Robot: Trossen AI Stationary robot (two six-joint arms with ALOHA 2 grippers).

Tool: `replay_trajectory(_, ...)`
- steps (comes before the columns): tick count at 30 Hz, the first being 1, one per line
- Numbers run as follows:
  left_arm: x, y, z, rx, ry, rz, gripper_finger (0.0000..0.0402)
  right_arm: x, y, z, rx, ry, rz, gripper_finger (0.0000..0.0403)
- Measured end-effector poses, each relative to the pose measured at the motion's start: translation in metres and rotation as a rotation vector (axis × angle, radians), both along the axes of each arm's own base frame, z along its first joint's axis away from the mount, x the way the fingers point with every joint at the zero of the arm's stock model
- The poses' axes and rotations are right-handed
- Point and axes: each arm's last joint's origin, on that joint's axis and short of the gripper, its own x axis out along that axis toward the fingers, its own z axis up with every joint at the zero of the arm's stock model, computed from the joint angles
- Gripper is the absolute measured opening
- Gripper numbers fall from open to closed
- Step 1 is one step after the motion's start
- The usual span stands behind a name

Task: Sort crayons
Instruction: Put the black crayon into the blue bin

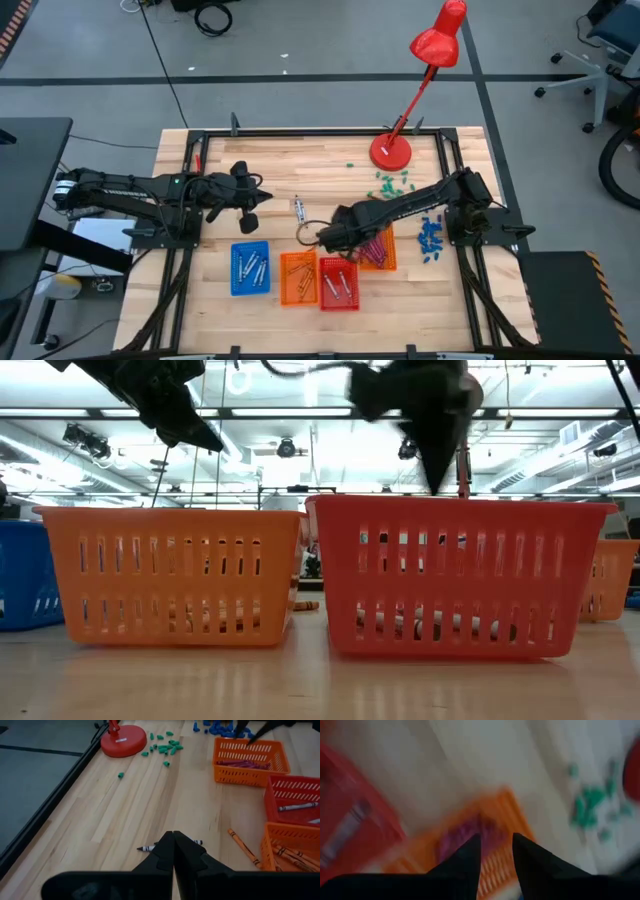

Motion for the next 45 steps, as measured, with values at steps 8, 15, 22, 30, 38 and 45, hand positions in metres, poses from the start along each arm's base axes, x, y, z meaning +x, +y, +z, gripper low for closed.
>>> replay_trajectory(8,0.0,0.0,0.0,-0.033,-0.01,0.021,0.0007,0.033,-0.019,-0.008,-0.157,-0.27,0.157,0.0116)
replay_trajectory(15,0.011,-0.003,-0.003,-0.052,-0.027,0.001,0.0008,0.009,-0.035,-0.032,-0.41,-0.17,0.136,0.0116)
replay_trajectory(22,0.051,-0.011,-0.03,-0.048,0.007,-0.047,0.0035,-0.024,-0.039,-0.046,-0.44,-0.334,0.135,0.0117)
replay_trajectory(30,0.073,-0.003,-0.051,-0.14,-0.046,0.234,0.0042,-0.055,-0.045,-0.057,-0.59,-0.701,0.2,0.0117)
replay_trajectory(38,0.07,-0.012,-0.069,-0.375,-0.021,0.446,0.0043,-0.06,-0.055,-0.073,-0.519,-0.894,0.391,0.0117)
replay_trajectory(45,0.095,-0.027,-0.087,-0.449,0.037,0.546,0.0043,-0.059,-0.064,-0.075,-0.455,-0.907,0.448,0.0117)
